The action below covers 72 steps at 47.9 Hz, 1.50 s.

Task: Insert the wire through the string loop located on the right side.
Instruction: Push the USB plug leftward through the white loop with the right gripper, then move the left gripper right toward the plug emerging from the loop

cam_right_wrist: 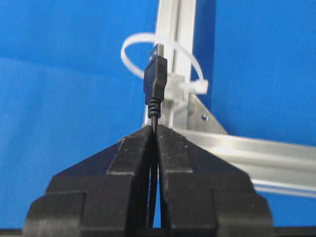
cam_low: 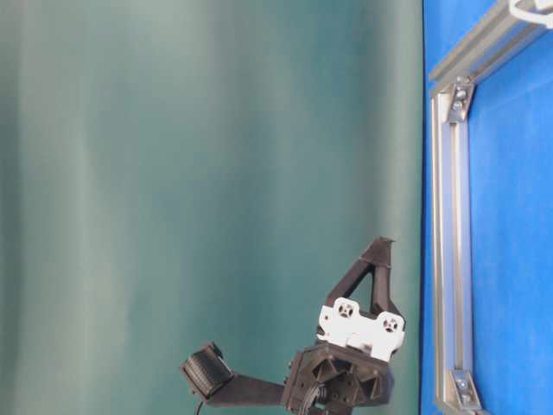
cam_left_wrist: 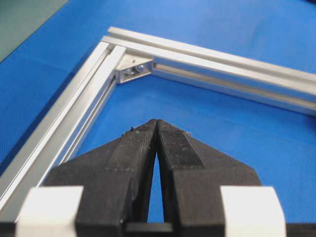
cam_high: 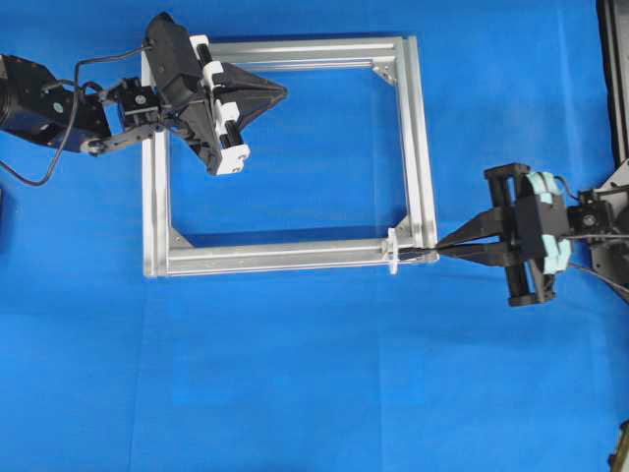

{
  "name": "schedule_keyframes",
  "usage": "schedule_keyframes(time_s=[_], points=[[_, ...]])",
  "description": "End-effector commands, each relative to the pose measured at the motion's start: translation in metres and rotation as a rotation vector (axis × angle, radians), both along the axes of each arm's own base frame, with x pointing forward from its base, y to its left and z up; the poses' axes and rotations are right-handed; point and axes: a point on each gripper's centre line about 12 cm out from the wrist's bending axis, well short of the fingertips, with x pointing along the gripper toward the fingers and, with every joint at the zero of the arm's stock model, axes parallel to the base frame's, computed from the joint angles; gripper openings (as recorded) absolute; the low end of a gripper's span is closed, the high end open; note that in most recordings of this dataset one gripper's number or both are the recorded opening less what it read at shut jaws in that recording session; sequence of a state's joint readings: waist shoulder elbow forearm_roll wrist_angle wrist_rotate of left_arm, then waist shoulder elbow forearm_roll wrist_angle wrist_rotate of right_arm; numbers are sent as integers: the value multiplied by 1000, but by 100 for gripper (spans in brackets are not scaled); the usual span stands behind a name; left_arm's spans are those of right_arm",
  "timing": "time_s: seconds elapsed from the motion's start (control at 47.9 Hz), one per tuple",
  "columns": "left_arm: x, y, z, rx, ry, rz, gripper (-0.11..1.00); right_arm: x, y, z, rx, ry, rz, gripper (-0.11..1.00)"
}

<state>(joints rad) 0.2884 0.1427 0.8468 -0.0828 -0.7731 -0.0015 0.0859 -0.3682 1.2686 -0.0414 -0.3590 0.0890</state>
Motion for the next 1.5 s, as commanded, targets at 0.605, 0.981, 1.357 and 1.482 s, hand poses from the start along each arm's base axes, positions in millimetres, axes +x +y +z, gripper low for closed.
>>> schedule_keyframes(time_s=[0.605, 0.981, 1.357, 1.482], points=[[1, 1, 15, 15, -45, 1, -2, 58, 4, -1, 5, -7, -5, -3], [4, -12, 13, 5, -44, -32, -2, 57, 4, -1, 5, -7, -5, -3], [12, -85, 7, -17, -23, -225, -2, 58, 4, 0, 5, -9, -5, -3], [10, -113, 4, -46, -16, -292, -2, 58, 4, -1, 5, -7, -5, -3]])
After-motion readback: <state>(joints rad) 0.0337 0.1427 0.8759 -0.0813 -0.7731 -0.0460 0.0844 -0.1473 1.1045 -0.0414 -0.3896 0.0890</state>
